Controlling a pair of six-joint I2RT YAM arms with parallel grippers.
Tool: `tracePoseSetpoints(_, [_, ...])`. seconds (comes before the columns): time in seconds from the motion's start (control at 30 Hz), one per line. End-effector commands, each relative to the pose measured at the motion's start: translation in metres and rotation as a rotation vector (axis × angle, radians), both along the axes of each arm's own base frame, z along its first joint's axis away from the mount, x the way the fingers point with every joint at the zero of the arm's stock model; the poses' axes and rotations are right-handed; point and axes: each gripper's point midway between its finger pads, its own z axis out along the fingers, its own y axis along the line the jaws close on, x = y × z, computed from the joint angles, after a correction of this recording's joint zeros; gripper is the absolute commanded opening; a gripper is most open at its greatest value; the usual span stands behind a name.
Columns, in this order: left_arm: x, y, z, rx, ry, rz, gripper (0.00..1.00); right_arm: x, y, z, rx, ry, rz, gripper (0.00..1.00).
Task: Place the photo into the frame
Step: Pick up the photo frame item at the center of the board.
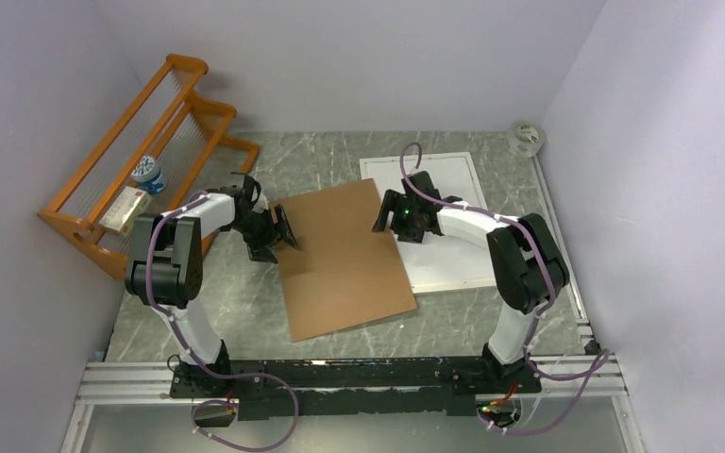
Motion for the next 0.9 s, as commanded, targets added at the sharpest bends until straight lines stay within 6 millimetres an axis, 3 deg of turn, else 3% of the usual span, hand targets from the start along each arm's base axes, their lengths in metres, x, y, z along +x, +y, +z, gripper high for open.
tracePoseSetpoints(0.0, [-0.016,0.001,-0.032,0.05,0.075,-0.018,0.79,0.008,0.006,0.007,0.005,-0.016,0.029,0.79])
tracePoseSetpoints(0.23, [-0.016,0.0,-0.031,0.041,0.073,-0.019,0.79,-0.001,0.024,0.017,0.109,-0.008,0.104,0.78])
tracePoseSetpoints(0.33, [-0.015,-0.001,-0.03,0.032,0.07,-0.021,0.79,-0.007,0.037,0.034,0.193,-0.026,0.168,0.77])
tracePoseSetpoints(0.63, [-0.011,-0.002,-0.028,0.03,0.059,-0.015,0.78,-0.032,0.066,0.114,0.459,-0.154,0.365,0.76])
tracePoseSetpoints(0.87, [-0.005,-0.003,-0.026,0.022,0.049,-0.014,0.78,-0.053,0.082,0.128,0.639,-0.128,0.467,0.7])
